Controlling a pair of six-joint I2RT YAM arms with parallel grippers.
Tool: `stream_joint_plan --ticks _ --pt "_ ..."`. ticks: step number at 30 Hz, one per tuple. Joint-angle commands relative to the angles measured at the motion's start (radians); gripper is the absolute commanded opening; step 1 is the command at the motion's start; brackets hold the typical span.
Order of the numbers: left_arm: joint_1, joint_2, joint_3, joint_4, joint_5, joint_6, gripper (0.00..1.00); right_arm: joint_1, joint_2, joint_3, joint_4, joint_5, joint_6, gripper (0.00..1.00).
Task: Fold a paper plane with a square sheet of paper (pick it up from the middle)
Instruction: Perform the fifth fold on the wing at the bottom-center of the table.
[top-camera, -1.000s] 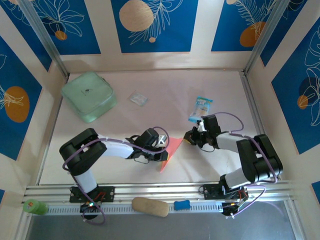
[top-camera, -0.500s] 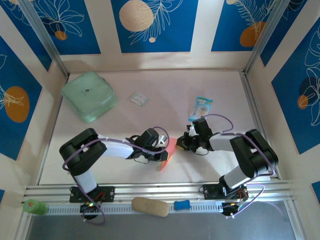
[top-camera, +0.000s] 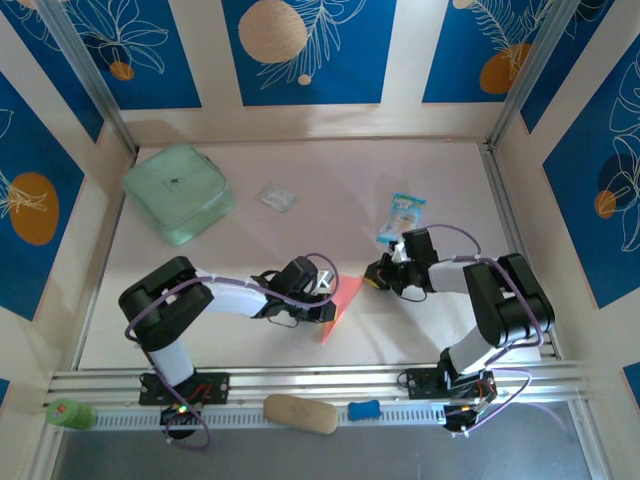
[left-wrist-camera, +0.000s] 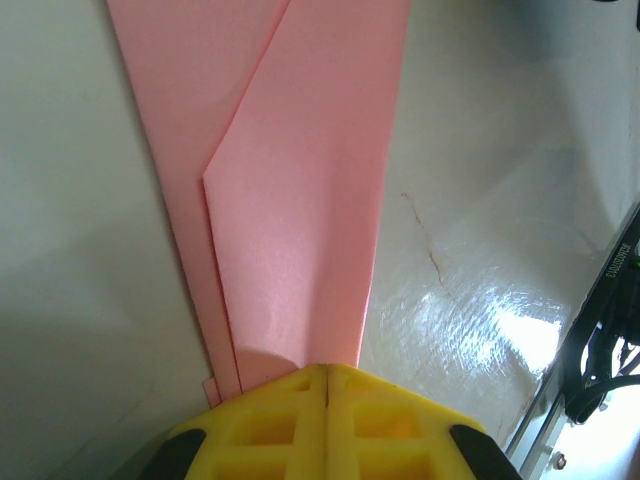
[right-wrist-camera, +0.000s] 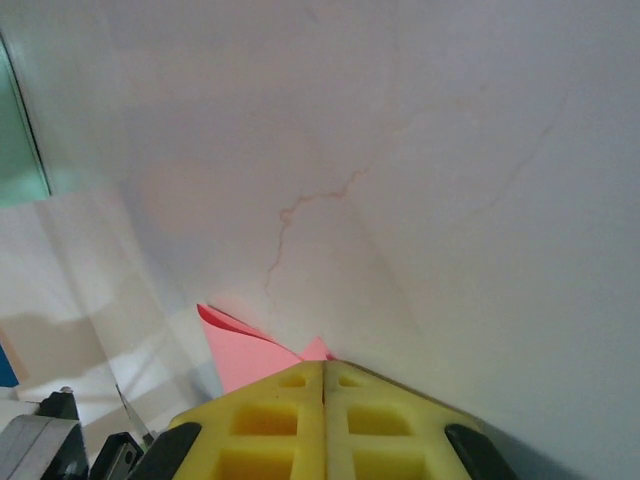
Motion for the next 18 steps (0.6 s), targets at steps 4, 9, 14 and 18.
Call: stream_joint_plan --ticks 4,9,14,18 --pt "-0.001 0.037 -0.036 -0.167 -0.055 0.02 0.0 0.094 -0.143 -0.006 -0.049 0.058 0.01 0.06" --pt "-0.001 0.028 -0.042 -0.164 -0.06 0.019 0.0 0.225 -0.128 -0.012 -0.041 0.072 0.041 0.05" --pt "-0.001 0.015 -0.048 -0.153 -0.057 0.014 0.0 0.29 -0.097 -0.055 0.027 0.106 0.095 0.04" --pt "-0.001 0.006 -0.043 -0.15 -0.045 0.016 0.0 0.301 -0.018 -0.057 0.043 0.112 0.1 0.02"
